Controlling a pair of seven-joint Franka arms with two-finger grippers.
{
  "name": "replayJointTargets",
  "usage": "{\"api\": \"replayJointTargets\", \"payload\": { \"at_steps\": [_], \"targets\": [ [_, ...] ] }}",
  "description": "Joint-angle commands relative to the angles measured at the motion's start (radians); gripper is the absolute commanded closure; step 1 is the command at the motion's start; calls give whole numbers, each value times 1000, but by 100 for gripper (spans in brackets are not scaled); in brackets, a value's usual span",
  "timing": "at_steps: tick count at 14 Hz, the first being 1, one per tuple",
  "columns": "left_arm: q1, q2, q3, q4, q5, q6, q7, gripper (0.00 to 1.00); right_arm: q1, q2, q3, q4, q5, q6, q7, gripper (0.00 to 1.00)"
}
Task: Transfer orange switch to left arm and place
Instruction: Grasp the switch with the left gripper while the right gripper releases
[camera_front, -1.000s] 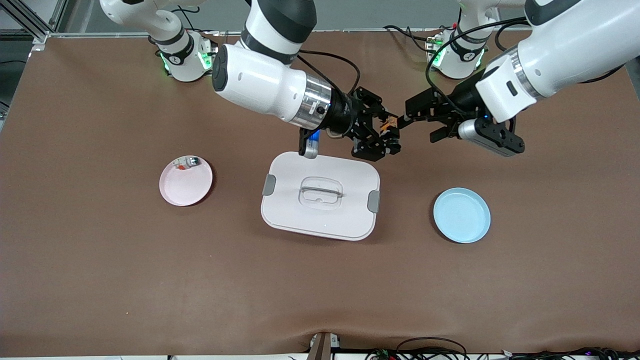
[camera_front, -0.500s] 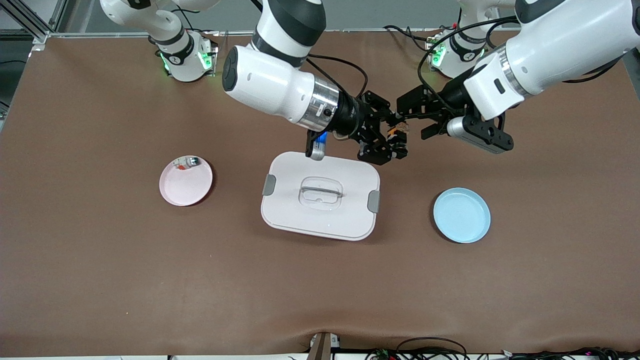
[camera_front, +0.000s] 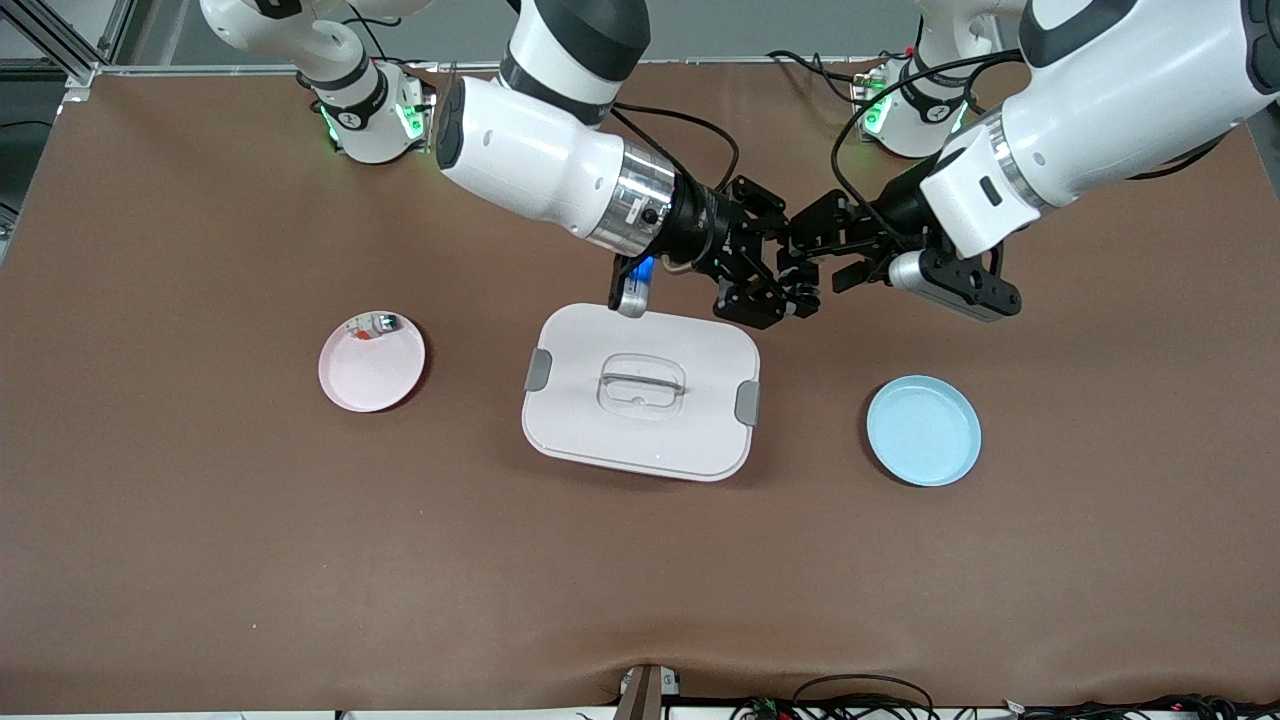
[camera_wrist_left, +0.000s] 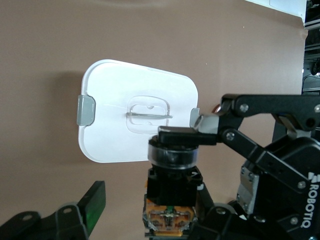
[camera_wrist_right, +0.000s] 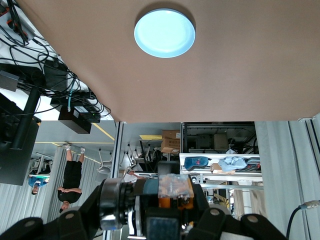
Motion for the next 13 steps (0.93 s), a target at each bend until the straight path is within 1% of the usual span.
{"api": "replayJointTargets", "payload": {
  "at_steps": [1, 3, 4, 7, 9, 10, 11, 12, 13],
  "targets": [
    [-9, 4, -1, 10, 20, 13, -16, 27, 7, 22, -6, 48, 21, 5, 23, 100],
    [-9, 2, -1, 10, 20, 13, -16, 37, 7, 22, -6, 48, 21, 6, 22, 100],
    [-9, 2, -1, 10, 20, 13, -16, 46, 7, 22, -6, 48, 21, 8, 23, 100],
    [-9, 2, -1, 10, 20, 13, -16, 75, 7, 22, -6, 48, 21, 8, 23, 100],
    [-7, 2, -1, 9, 21, 13, -13, 99, 7, 22, -6, 48, 21, 8, 22, 100],
    [-6, 2, -1, 9, 23, 12, -11, 100, 4, 22, -6, 48, 21, 8, 22, 95],
    [-6, 2, -1, 7, 28, 10, -7, 100, 1, 22, -8, 48, 21, 8, 22, 22],
    [-4, 2, -1, 7, 44, 9, -2, 100, -2, 22, -13, 48, 19, 5, 20, 0],
    [-6, 2, -1, 7, 64, 7, 1, 100, -8, 20, -14, 48, 19, -6, 19, 0]
  ]
}}
